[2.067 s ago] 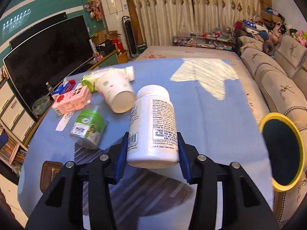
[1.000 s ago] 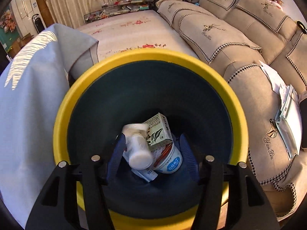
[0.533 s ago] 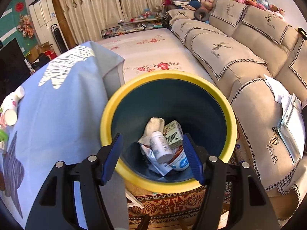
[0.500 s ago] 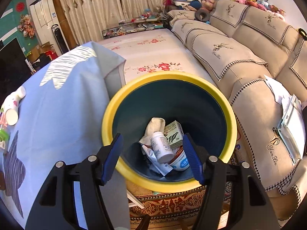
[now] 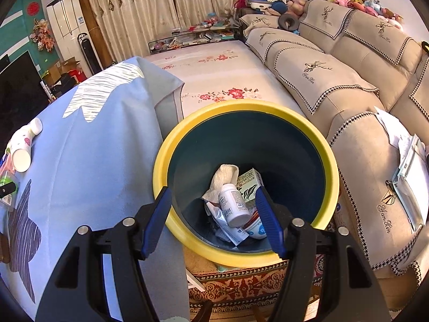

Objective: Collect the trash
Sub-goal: 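Grasp the green-lidded toothpick jar with the left gripper, then carry the green jar over the yellow bin and release it with the left gripper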

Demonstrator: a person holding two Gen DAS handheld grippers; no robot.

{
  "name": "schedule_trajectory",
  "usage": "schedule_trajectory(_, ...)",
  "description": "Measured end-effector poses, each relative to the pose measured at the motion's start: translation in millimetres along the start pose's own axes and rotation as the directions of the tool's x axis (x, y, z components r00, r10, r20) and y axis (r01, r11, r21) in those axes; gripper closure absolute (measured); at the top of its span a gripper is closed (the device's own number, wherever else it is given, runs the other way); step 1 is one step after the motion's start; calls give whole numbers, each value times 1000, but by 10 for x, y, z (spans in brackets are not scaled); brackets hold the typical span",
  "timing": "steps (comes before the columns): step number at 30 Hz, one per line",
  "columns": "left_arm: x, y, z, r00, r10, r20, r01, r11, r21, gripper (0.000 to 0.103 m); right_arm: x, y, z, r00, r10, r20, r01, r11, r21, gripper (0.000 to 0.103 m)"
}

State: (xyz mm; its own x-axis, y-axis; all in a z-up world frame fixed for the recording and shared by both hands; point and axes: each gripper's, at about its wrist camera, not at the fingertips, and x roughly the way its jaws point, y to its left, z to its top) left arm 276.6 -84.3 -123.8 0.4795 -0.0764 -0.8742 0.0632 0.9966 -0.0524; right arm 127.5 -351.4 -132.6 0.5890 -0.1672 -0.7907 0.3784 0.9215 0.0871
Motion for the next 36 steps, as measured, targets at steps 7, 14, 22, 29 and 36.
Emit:
schedule_trajectory(7, 53, -60, 1, 1000, 7, -8, -7, 1000, 9, 53, -25, -14, -23, 1000, 9, 6, -9, 1000, 5, 42)
schedule_trajectory(14, -142, -147, -98, 999, -36, 27, 35, 999, 39, 53, -141, -27, -30, 999, 21, 27, -21, 1000, 5, 42)
schedule_trajectory(22, -674, -735, -242, 981, -181, 76, 165, 969, 182, 53, -352, -218, -40, 998, 1, 70, -2, 1000, 22, 42)
schedule_trajectory(29, -858, -1798, -276, 945, -325, 35, 290, 883, 368, 53, -526, -535, -72, 994, -48, 96, 43, 998, 52, 42)
schedule_trajectory(36, -502, -3014, -290, 923, -374, -94, 372, 799, 473, 53, -645, -1044, -171, 991, -91, 102, 79, 990, 119, 42)
